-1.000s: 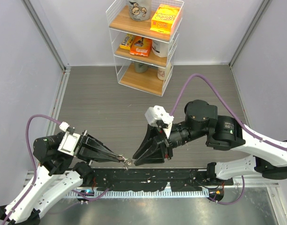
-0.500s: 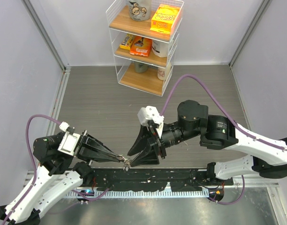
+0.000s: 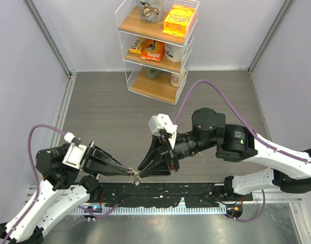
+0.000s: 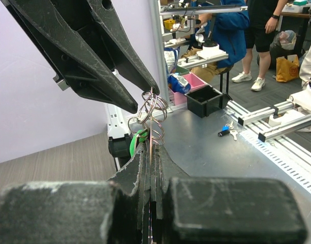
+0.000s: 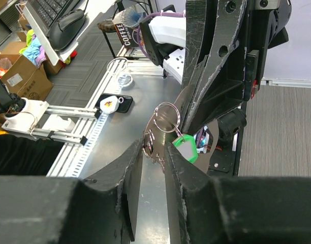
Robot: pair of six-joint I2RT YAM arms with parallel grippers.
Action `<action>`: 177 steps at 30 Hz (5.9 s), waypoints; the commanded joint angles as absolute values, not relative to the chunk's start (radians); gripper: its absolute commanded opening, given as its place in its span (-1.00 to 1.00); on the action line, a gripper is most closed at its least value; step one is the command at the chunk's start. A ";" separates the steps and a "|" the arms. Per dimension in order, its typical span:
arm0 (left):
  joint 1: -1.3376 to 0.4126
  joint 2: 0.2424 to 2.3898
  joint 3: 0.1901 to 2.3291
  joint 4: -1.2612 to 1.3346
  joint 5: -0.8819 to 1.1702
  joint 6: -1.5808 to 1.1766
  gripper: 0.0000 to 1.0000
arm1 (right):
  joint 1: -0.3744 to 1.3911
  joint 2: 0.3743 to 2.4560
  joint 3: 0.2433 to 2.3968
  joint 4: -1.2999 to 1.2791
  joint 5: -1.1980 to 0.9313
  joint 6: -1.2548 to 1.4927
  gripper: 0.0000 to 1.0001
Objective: Put the keys on the keyring
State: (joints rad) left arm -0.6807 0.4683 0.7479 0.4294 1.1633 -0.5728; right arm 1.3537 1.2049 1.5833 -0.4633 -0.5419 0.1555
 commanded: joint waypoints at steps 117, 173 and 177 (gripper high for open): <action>-0.690 0.479 0.788 0.479 1.235 -0.617 -1.00 | 1.355 1.207 1.640 -0.497 -0.626 0.041 -0.21; -0.690 0.416 0.735 0.497 1.128 -0.548 -1.00 | 1.355 1.105 1.473 -0.246 -0.545 0.143 -0.89; -0.690 0.410 0.721 0.524 1.117 -0.545 -1.00 | 1.355 1.063 1.424 -0.172 -0.476 0.184 -0.89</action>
